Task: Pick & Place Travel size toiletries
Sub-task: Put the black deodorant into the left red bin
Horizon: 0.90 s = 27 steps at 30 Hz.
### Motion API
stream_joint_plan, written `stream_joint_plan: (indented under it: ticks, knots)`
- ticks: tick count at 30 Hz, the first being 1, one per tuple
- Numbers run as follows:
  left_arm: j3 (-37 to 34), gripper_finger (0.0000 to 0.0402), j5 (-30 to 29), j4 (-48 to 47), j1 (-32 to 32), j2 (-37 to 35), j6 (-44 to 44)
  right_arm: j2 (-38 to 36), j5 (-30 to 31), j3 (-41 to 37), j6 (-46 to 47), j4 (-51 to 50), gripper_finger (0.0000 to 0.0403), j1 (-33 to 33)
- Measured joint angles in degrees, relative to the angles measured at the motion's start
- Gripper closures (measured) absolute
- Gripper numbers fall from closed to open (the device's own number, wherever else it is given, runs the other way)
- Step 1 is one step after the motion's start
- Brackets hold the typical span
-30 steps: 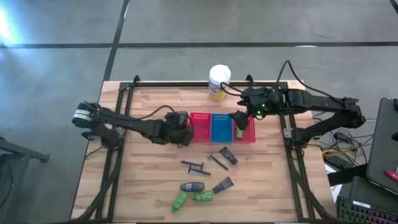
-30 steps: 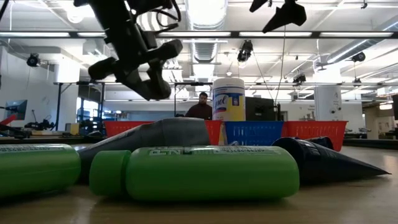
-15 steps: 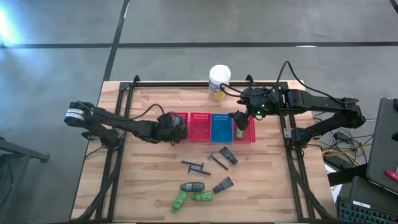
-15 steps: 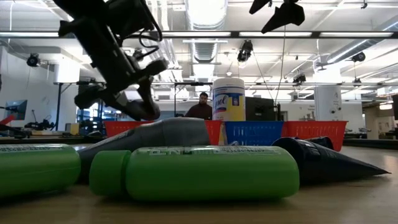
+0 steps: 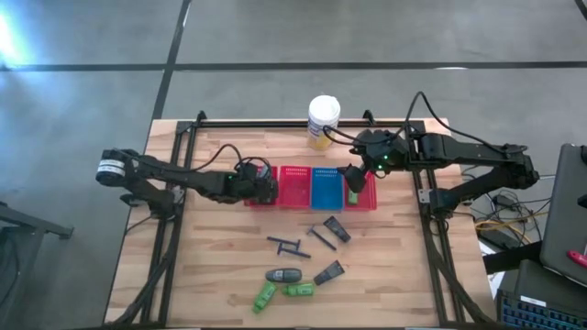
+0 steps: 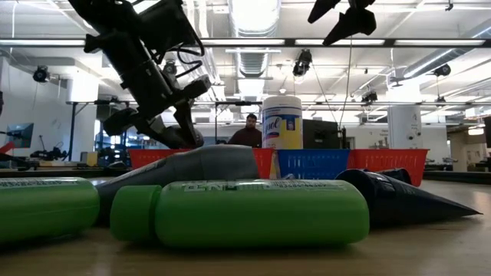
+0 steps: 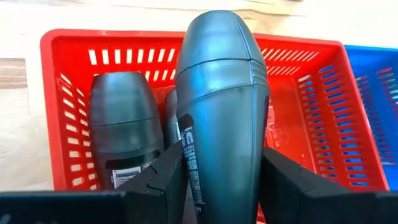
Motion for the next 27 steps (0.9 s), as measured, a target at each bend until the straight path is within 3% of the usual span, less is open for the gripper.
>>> stream_joint_plan:
  ticks: [11,27]
  knots:
    - [0.2,0.0189,0.8,0.0,0.0,0.0,3.4,0.0,0.4,0.0,-0.5,0.2,0.0037,0.0]
    - [1.4,0.0184,3.3,0.3,-1.0,0.0,6.3,0.0,0.5,0.0,-0.5,0.2,0.0037,0.0]
